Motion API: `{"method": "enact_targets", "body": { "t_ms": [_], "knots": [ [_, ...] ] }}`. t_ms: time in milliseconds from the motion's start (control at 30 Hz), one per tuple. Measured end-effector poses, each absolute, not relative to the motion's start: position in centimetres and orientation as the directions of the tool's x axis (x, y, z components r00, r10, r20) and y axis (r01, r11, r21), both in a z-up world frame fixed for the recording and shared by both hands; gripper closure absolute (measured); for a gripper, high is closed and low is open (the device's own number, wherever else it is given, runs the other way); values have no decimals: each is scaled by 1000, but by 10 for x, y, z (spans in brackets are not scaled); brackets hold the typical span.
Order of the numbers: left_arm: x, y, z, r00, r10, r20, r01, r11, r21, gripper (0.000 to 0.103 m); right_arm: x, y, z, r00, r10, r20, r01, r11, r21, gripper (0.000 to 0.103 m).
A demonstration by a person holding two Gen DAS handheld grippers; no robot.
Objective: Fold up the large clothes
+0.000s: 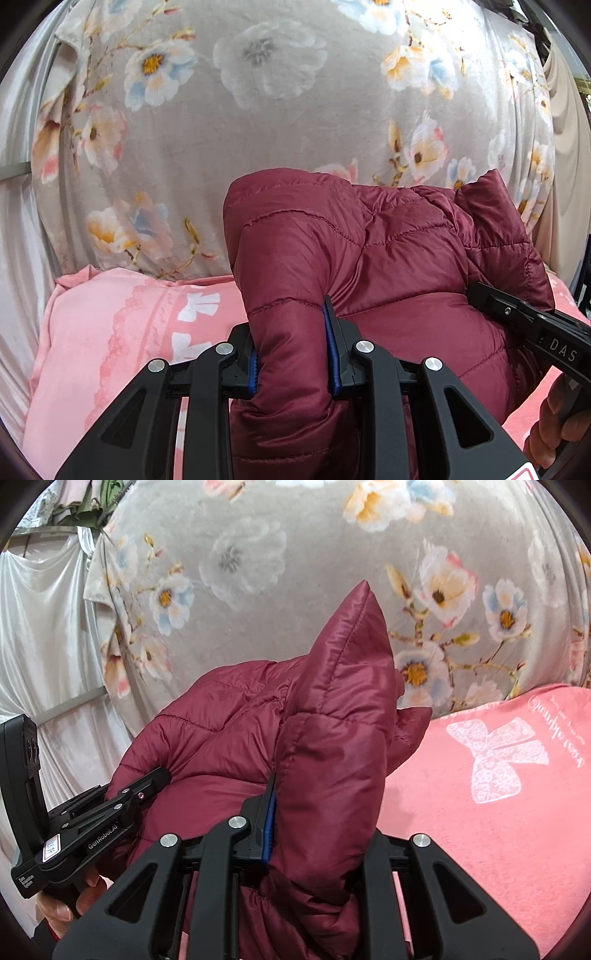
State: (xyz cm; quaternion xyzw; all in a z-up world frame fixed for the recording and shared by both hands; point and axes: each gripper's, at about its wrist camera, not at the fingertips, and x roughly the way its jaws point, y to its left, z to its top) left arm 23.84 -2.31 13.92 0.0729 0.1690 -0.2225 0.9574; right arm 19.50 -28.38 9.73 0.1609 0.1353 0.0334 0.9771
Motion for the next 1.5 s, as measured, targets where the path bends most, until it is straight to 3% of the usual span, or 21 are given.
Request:
{"method": "enact_targets", "body": {
  "t_ms": [867, 1100, 1200, 1267, 1367, 1433, 1500],
  "knots": [
    [342, -13, -6, 788, -322, -525, 410, 910, 56, 76, 308, -268, -37, 868, 142, -476, 38, 937, 348, 84],
    [350, -4, -15, 761, -274, -589, 368, 929, 44, 52, 306, -276, -42, 832, 140, -537, 88, 922, 377, 62],
    [343, 10, -6, 759, -217, -613, 312, 949, 50, 46, 284, -283, -35, 837, 107, -536, 118, 922, 369, 48],
    [337, 19, 3, 762, -167, -626, 267, 961, 69, 46, 268, -289, -28, 847, 79, -525, 140, 921, 364, 45],
    [332, 22, 16, 738, -100, -668, 206, 975, 81, 46, 249, -297, -12, 867, 23, -498, 183, 915, 361, 49],
    [330, 20, 23, 718, -78, -692, 177, 982, 73, 46, 249, -292, 2, 861, 2, -509, 191, 926, 327, 73],
    [327, 14, 28, 702, -76, -708, 168, 984, 60, 46, 255, -274, 16, 853, -44, -520, 193, 953, 235, 83]
  ]
}}
